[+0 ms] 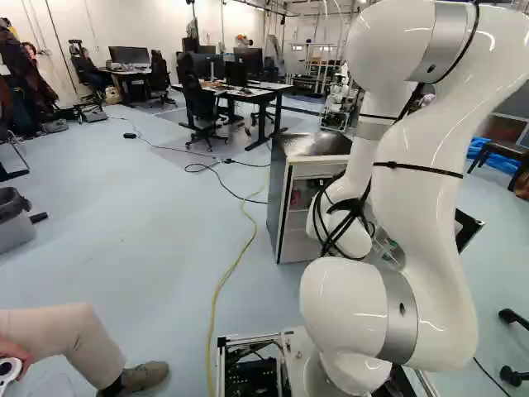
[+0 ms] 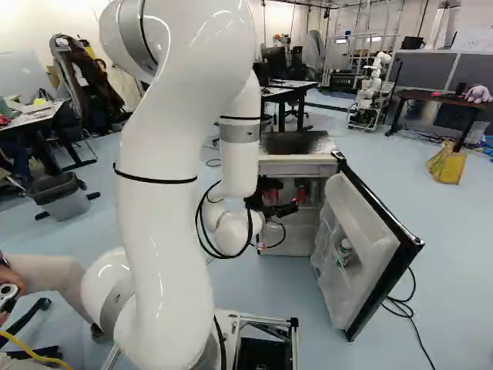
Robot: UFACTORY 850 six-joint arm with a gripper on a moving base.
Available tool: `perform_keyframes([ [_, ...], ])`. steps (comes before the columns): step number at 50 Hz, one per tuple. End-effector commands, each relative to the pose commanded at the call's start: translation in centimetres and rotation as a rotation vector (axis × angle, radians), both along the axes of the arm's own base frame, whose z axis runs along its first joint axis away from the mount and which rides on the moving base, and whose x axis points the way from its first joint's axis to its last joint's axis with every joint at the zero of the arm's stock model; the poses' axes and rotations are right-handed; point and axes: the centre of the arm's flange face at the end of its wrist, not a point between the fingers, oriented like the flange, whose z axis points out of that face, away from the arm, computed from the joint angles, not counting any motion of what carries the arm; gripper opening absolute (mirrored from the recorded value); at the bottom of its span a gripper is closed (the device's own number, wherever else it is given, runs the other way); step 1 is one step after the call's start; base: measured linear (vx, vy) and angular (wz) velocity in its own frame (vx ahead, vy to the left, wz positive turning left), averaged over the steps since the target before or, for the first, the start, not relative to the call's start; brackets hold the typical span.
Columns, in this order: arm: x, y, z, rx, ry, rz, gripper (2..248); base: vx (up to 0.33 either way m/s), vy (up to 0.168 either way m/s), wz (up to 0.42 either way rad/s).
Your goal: Grab a drink from the fridge
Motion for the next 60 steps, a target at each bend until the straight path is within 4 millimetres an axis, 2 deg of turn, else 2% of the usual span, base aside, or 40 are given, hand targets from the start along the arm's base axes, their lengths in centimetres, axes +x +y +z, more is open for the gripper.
perform_keyframes([
  [23, 2.2, -2.2, -2.6, 0.009, 0.018, -0.030, 247, 0.000, 0.000, 0.000],
  [36, 2.8, -2.6, -2.9, 0.009, 0.013, -0.034, 247, 0.000, 0.000, 0.000],
  [60, 2.8, -2.6, -3.0, 0.117, -0.028, -0.081, 247, 0.000, 0.000, 0.000],
])
